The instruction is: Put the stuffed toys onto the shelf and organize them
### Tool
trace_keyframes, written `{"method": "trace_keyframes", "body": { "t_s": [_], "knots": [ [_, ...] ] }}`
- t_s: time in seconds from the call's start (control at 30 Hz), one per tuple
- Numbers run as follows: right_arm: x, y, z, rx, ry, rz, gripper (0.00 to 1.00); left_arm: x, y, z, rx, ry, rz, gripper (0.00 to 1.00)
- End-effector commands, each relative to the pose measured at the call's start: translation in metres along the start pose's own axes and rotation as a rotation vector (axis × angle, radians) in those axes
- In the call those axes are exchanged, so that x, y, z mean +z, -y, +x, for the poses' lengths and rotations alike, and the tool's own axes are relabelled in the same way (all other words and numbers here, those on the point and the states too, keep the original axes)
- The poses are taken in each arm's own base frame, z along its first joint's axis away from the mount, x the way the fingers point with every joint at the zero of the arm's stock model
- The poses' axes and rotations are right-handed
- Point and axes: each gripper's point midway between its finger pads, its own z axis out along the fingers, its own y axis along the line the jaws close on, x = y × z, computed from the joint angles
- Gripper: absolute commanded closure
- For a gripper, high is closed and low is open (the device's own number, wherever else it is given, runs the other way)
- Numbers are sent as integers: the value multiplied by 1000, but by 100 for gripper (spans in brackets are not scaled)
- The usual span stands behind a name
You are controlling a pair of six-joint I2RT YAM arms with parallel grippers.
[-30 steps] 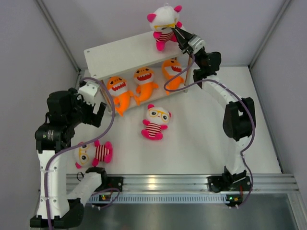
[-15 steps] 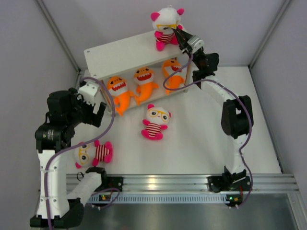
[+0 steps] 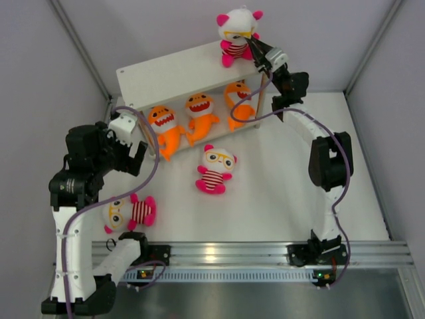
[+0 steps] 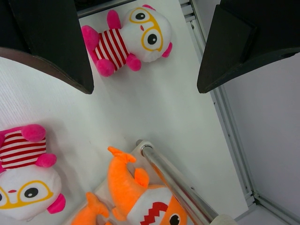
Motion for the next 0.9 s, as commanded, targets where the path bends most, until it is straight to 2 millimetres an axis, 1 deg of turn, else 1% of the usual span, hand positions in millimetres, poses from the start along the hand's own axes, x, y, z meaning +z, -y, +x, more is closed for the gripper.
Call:
{"method": "trace_keyframes", "body": {
  "t_s": [0.0, 0.1, 0.13, 0.23, 0.3, 0.5, 0.7, 0.83, 0.87],
  "knots": [
    [8, 7, -17, -18, 30, -16, 100, -4, -2, -13, -12, 47, -12, 1],
    [8, 11, -17, -6, 22, 11, 81, -4, -2, -11, -10, 41, -13, 1],
    [8, 12, -17, -4, 20, 13, 69, -4, -2, -11, -10, 42, -12, 1],
    [8, 14, -17, 2, 19, 24, 54, -4, -2, -12, -11, 42, -10, 1],
    [9, 15, -17, 4, 19, 35, 51, -3, -1, -12, -15, 42, -7, 1],
    [9, 17, -20, 3, 23, 43, 49, -4, -1, -11, -8, 43, -9, 1],
    [9, 20, -26, -2, 31, 46, 41, -4, -1, -11, -7, 44, -8, 1],
    [10, 21, -30, -4, 38, 47, 40, -3, -1, -10, -6, 41, -5, 1],
    [9, 19, -29, -2, 35, 45, 39, -3, 0, -9, -7, 40, -4, 1]
  ]
}}
